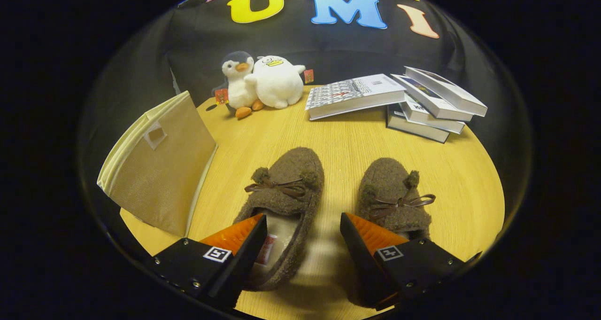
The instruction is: Open the storage box then place both shoes into the box .Put the left shoe in first, then the right shoe, with the right side of both shoes facing outward in a uniform manner.
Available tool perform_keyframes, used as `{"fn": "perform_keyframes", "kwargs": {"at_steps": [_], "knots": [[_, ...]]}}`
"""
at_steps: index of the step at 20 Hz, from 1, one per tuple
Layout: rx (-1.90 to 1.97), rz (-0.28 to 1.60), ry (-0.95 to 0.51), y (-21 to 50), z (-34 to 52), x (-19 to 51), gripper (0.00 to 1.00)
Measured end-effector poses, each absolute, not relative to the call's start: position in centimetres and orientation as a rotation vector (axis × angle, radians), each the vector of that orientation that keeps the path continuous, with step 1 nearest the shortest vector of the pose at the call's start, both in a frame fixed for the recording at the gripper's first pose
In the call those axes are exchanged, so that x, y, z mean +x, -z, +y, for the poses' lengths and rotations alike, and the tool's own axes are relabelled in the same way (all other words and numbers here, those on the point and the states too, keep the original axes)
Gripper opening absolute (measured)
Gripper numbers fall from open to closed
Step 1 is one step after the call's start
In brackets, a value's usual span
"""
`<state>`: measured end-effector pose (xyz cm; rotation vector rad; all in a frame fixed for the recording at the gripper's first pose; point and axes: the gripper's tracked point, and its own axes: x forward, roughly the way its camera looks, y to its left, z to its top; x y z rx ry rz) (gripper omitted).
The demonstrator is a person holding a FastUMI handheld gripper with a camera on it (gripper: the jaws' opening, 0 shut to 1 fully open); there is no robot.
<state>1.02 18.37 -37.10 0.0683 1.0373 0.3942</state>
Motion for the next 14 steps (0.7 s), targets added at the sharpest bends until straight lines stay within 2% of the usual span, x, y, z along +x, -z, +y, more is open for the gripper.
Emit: {"fn": "perform_keyframes", "kwargs": {"at_steps": [1,2,5,6,7,10,12,14], "knots": [[0.065,1.049,-0.391,37.4,18.3,1.0,0.92],[0.076,1.065,-0.398,37.7,18.6,1.0,0.78],[0.102,1.107,-0.38,38.3,19.0,1.0,0.75],[0.118,1.12,-0.376,38.5,19.2,0.9,0.32],[0.12,1.133,-0.375,38.6,19.2,0.7,0.3],[0.129,1.135,-0.34,39.2,19.1,2.1,0.32],[0.16,1.166,-0.32,38.9,19.0,1.1,0.03],[0.173,1.176,-0.315,38.8,18.9,0.9,0.03]]}}
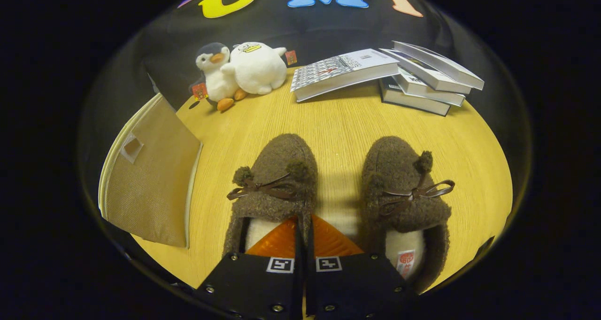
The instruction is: Open the storage box then place both shoes into the box .Put the left shoe in first, then the right shoe, with the right side of both shoes facing outward in a uniform manner.
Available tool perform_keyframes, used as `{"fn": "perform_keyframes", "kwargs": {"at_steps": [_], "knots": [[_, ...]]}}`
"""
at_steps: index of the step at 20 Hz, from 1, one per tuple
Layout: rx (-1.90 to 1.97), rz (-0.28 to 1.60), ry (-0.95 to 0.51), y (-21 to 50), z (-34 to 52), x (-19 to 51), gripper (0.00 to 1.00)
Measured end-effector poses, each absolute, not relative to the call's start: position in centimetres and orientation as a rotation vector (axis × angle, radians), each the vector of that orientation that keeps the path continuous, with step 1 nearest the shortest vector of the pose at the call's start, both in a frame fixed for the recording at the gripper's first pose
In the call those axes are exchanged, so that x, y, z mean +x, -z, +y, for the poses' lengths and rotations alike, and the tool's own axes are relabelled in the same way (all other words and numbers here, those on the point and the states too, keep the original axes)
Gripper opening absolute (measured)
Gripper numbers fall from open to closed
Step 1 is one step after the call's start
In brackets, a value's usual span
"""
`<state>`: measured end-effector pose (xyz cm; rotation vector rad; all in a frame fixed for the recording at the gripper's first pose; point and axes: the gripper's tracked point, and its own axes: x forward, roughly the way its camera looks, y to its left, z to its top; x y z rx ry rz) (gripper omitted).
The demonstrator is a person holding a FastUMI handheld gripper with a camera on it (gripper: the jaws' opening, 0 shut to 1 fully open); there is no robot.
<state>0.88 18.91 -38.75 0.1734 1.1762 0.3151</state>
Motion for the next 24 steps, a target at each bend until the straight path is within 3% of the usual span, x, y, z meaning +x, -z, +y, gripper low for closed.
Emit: {"fn": "perform_keyframes", "kwargs": {"at_steps": [12,24], "knots": [[0.45,1.124,-0.291,30.0,21.7,4.3,0.0],[0.537,1.0,-0.458,17.5,33.2,7.0,0.0]]}}
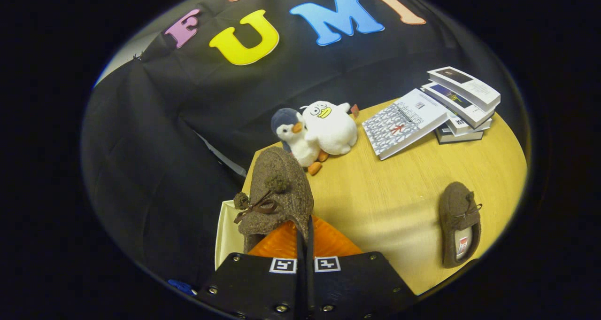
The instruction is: Open the storage box then place both shoes into the box .Put the left shoe in first, then the right shoe, with the right side of both shoes facing outward in a uniform manner.
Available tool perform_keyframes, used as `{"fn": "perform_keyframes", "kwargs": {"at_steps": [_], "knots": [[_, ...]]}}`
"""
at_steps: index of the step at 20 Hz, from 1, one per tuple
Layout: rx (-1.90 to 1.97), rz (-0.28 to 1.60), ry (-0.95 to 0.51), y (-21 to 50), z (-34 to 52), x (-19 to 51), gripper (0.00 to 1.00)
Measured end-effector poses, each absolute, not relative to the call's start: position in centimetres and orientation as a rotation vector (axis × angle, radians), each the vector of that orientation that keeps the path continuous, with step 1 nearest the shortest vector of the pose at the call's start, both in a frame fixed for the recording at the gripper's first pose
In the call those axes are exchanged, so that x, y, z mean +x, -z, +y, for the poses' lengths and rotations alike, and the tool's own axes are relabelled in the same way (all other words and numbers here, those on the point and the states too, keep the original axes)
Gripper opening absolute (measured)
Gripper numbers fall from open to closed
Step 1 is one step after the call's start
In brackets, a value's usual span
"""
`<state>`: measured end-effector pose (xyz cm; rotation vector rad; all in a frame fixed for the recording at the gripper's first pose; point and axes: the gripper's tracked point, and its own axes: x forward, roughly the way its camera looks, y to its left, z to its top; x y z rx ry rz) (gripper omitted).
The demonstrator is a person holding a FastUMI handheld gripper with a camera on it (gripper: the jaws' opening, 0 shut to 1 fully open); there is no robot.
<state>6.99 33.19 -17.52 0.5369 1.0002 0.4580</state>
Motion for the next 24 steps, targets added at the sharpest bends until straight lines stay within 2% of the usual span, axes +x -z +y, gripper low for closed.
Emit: {"fn": "perform_keyframes", "kwargs": {"at_steps": [11,24], "knots": [[0.556,1.068,-0.535,17.2,45.3,4.6,0.0],[0.536,1.174,-0.519,21.8,50.2,0.0,0.0]]}}
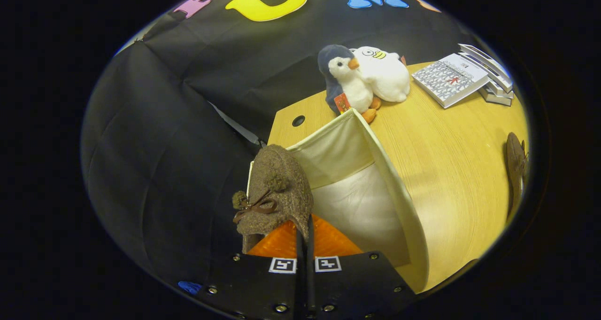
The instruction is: Open the storage box then place both shoes into the box .Put the left shoe in first, then the right shoe, with the right side of both shoes facing outward in a uniform manner.
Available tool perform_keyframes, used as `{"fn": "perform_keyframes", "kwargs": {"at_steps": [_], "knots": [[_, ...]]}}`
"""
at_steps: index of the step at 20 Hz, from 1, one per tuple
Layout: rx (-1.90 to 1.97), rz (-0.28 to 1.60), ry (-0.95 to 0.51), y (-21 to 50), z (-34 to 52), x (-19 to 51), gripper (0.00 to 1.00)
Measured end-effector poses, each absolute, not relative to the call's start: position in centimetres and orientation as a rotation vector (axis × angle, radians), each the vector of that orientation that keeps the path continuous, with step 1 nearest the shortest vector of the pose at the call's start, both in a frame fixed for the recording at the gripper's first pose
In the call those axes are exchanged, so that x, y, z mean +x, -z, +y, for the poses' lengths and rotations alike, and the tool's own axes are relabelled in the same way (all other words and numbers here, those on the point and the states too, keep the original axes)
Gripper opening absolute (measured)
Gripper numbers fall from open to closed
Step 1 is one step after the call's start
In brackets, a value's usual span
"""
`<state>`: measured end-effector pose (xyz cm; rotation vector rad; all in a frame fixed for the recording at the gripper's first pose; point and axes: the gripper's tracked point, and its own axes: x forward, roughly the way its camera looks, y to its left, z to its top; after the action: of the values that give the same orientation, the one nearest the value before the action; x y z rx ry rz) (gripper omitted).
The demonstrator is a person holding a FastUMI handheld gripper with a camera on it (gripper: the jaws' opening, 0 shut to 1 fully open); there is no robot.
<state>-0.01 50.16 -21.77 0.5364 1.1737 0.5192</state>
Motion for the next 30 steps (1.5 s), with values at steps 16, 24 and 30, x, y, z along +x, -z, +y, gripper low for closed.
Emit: {"fn": "perform_keyframes", "kwargs": {"at_steps": [16,24,30], "knots": [[0.464,1.044,-0.718,18.0,47.2,-0.2,0.98],[0.334,0.859,-0.659,15.3,35.6,3.3,0.98],[0.263,0.857,-0.541,17.8,25.9,4.7,0.98]]}}
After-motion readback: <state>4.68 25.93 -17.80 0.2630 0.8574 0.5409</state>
